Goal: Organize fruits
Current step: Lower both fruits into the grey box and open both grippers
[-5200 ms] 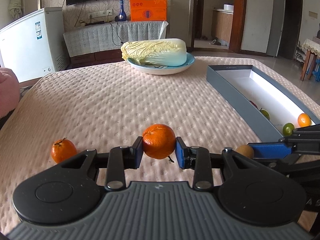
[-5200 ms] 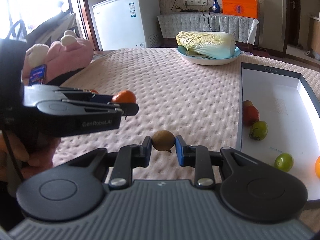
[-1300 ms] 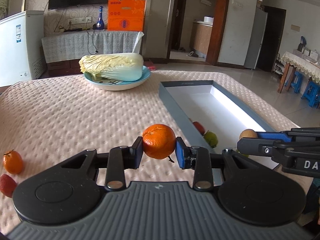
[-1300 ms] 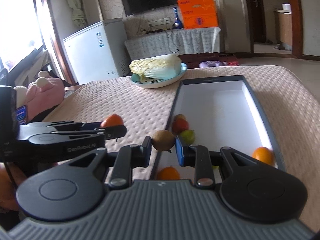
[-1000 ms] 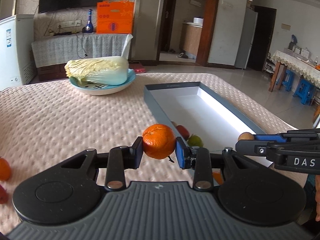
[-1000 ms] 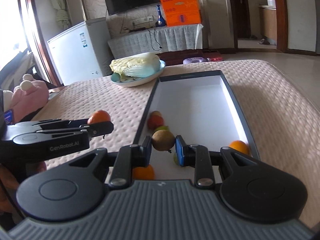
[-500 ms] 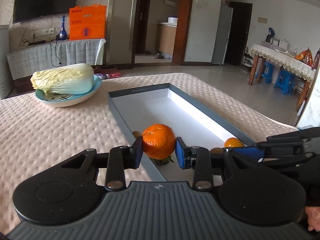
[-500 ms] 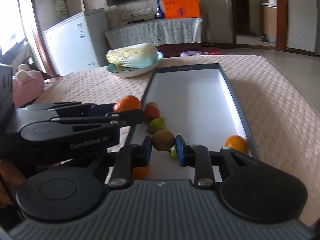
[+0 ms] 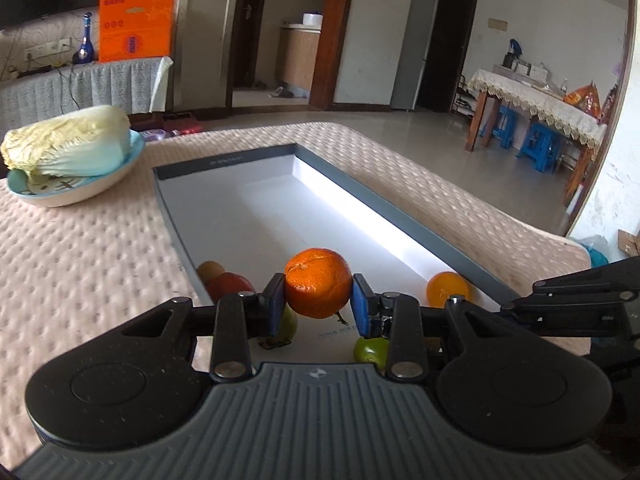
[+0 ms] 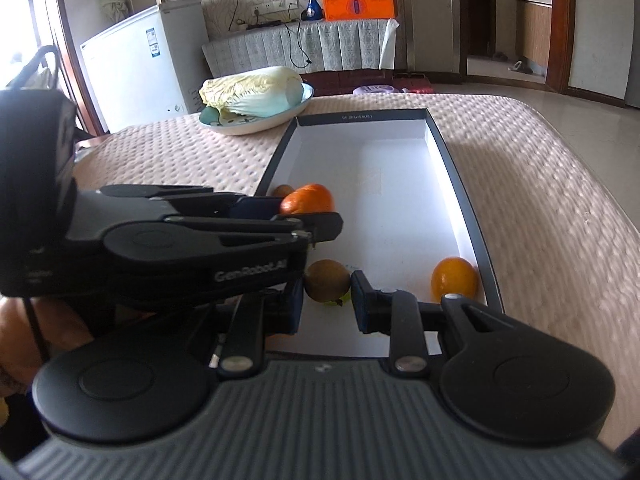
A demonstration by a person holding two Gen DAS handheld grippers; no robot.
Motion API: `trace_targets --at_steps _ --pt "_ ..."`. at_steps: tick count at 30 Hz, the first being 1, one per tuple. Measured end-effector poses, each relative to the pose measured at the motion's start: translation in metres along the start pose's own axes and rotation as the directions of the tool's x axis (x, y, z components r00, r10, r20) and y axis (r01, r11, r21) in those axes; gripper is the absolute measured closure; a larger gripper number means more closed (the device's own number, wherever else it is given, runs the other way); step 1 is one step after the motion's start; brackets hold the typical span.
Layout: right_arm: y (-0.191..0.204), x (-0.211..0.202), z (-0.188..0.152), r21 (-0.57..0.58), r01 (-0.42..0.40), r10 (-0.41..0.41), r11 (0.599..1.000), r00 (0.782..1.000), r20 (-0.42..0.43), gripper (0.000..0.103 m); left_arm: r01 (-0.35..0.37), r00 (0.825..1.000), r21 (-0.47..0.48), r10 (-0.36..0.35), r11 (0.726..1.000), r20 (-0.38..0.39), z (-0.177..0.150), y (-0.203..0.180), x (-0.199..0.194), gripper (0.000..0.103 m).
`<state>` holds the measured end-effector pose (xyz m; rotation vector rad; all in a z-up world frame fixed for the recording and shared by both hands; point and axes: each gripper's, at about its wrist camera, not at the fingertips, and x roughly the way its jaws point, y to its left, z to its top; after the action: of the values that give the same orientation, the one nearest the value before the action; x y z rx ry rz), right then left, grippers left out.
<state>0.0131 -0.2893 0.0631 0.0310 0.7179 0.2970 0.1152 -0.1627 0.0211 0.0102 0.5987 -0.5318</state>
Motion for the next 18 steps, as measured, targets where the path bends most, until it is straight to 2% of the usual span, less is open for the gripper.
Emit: trace_targets --at_steps 5,9,18 --pt "-0.001 0.000 0.000 -0.004 0.002 -0.002 1.000 1.000 0.001 0.074 0.016 1.000 -0.007 -0.016 1.000 0.004 0.001 0.001 0.006 0.062" --pt "-0.002 0.001 0.002 0.006 0.015 -0.015 1.000 1.000 0.017 0.073 0.018 0.999 -0.027 -0.017 0.999 0.033 0.003 0.004 0.002 0.051" --pt "-0.008 0.012 0.008 0.063 0.075 -0.077 0.995 0.996 0.037 0.073 0.032 0.997 -0.074 -0.026 0.997 0.074 0.008 0.008 -0.009 0.048"
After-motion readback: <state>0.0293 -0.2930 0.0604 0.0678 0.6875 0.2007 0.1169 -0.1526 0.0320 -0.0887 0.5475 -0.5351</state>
